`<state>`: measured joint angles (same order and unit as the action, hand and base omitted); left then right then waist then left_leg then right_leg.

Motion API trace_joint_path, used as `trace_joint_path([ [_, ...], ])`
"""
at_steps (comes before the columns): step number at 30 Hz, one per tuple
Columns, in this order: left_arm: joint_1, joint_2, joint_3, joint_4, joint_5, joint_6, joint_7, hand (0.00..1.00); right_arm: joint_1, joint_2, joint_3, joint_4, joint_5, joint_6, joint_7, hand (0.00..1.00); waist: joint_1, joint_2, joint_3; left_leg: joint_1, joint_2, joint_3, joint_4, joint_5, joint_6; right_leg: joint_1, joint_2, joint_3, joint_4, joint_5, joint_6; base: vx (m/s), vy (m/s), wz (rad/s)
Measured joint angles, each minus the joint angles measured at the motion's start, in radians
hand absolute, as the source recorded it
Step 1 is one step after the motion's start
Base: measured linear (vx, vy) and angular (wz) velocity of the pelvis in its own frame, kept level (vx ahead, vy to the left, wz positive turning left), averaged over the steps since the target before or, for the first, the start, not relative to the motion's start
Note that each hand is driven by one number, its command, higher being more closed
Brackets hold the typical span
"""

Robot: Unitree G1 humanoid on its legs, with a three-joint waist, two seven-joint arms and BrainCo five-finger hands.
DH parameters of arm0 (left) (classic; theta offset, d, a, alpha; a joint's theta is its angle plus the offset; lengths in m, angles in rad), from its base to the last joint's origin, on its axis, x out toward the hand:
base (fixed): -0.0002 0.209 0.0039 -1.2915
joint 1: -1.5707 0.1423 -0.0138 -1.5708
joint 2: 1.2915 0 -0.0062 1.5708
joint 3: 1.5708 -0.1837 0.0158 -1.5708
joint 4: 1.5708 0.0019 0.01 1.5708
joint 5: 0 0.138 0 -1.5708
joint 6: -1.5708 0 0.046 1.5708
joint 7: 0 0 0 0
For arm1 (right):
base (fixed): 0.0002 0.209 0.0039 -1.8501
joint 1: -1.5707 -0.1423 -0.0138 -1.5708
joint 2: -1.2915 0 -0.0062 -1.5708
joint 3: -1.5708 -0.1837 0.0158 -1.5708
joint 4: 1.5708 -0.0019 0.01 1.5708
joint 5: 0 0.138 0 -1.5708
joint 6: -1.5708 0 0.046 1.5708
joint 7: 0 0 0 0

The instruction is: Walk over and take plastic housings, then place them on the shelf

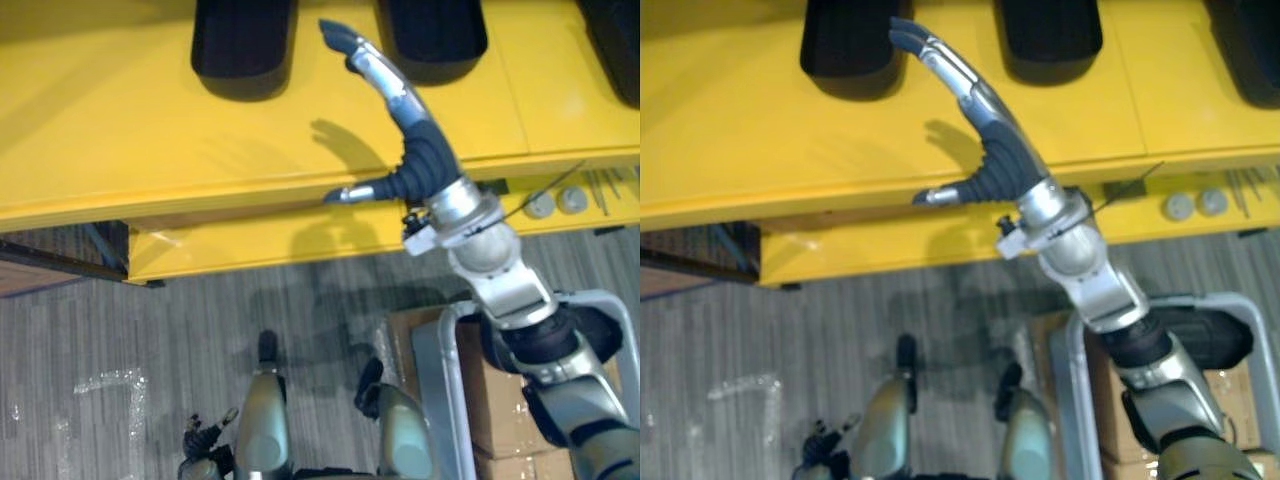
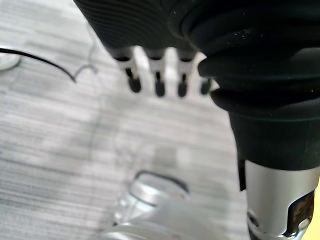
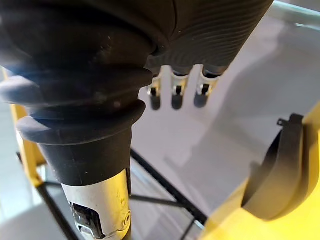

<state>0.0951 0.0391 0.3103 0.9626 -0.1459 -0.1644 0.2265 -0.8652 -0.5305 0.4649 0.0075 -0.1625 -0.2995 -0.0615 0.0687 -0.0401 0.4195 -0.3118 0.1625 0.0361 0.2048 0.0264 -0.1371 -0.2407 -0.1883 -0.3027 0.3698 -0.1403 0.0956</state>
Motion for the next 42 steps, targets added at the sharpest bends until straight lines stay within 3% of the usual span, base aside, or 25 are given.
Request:
trace_joint_path([
  [4, 0.001, -0.004, -0.005, 0.001, -0.001, -0.001, 0.012, 0.00, -0.169, 0.003, 0.069, 0.213, -0.112, 0.026, -0.027, 0.00, 0.032, 0.000, 0.000, -0.005, 0.000, -0.001, 0.000, 0.001, 0.000, 0.002, 0.002, -0.002, -0.015, 0.011, 0.001, 0.00, 0.008, 0.00],
  [7, 0.002, -0.004, -0.008, 0.001, -0.001, -0.002, 0.029, 0.00, -0.292, 0.059, 0.070, 0.398, -0.171, 0.045, -0.053, 0.00, 0.051, 0.000, 0.000, -0.011, -0.003, -0.015, 0.004, 0.001, 0.001, 0.021, 0.004, -0.020, -0.034, 0.022, 0.004, 0.04, 0.026, 0.11],
  [17, 0.003, -0.006, -0.011, -0.021, -0.002, -0.008, 0.034, 0.00, -0.495, 0.136, 0.081, 0.738, -0.321, 0.115, -0.076, 0.00, 0.101, 0.004, 0.003, -0.038, -0.005, -0.056, 0.016, 0.001, 0.001, 0.033, 0.011, -0.056, -0.046, 0.022, 0.003, 0.01, 0.005, 0.11],
  [22, 0.003, -0.006, -0.023, -0.039, -0.002, -0.009, 0.034, 0.00, -0.524, 0.136, 0.065, 0.821, -0.323, 0.143, -0.088, 0.00, 0.111, 0.009, 0.005, -0.040, -0.011, -0.060, 0.016, 0.001, 0.001, 0.033, 0.010, -0.060, -0.045, 0.021, 0.002, 0.00, 0.005, 0.02],
  [28, -0.011, -0.007, -0.049, -0.041, -0.002, -0.009, 0.029, 0.00, -0.601, 0.131, 0.024, 0.908, -0.321, 0.160, -0.068, 0.00, 0.112, 0.045, 0.025, -0.056, -0.016, -0.081, 0.016, 0.006, 0.000, 0.033, 0.007, -0.082, -0.044, 0.020, 0.000, 0.00, 0.004, 0.09],
  [42, -0.015, -0.008, -0.049, -0.039, -0.002, -0.008, -0.011, 0.00, -0.630, 0.120, 0.031, 0.947, -0.205, 0.167, 0.049, 0.00, 0.115, 0.049, 0.028, -0.045, -0.006, -0.075, 0.014, 0.006, -0.002, 0.029, 0.007, -0.077, -0.026, 0.008, -0.010, 0.00, -0.001, 0.00],
])
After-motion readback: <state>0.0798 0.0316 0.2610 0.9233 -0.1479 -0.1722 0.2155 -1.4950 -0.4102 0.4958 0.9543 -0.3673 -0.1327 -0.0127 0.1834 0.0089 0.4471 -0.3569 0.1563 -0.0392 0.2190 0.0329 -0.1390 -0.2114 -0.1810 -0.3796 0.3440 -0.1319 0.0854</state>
